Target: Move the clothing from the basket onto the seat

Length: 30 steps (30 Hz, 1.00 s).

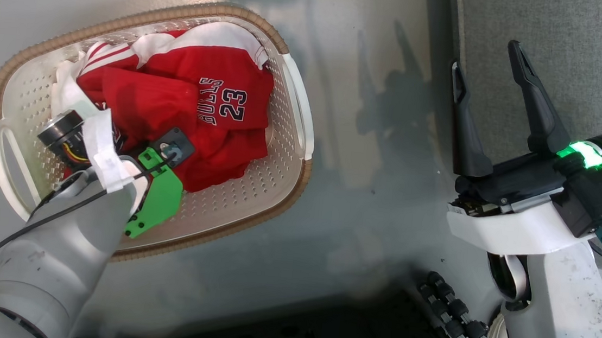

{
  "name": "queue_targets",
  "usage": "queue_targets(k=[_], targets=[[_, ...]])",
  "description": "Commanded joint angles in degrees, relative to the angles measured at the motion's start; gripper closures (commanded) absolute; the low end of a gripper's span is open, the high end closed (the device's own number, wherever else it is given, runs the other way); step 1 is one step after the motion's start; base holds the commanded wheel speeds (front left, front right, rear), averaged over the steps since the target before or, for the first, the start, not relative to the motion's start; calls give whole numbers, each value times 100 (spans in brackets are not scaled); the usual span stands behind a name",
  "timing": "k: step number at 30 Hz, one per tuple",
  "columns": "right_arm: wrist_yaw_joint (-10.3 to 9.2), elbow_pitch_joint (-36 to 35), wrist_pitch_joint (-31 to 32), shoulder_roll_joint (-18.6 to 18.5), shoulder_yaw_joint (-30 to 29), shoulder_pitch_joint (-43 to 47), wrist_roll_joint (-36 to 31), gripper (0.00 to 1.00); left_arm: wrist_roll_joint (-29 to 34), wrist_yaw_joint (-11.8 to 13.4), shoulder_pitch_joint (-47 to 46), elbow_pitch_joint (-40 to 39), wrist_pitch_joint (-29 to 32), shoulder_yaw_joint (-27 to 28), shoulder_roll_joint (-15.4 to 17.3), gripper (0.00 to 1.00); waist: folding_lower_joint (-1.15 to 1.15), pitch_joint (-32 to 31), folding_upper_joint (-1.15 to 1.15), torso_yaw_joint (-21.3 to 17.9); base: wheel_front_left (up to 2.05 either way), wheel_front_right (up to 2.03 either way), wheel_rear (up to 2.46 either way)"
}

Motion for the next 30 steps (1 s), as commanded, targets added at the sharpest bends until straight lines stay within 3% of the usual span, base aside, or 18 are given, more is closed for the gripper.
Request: queue_targets(k=[1, 16, 30], targets=[[0, 21, -16, -10, -26, 38, -26, 0, 26, 51, -74, 4, -47, -22, -21, 100, 0, -43, 46, 20, 0, 0, 0], [0, 388, -16, -10, -75, 136, -17, 0, -199, 96, 256, -13, -832, -130, -481, 100, 0, -977, 46, 237, 0, 0, 0], [-1, 745, -16, -12, -73, 435, -32, 0, -676, -61, 447, -164, -1411, -195, -593, 100, 0, -2158, 46, 518, 0, 0, 0]])
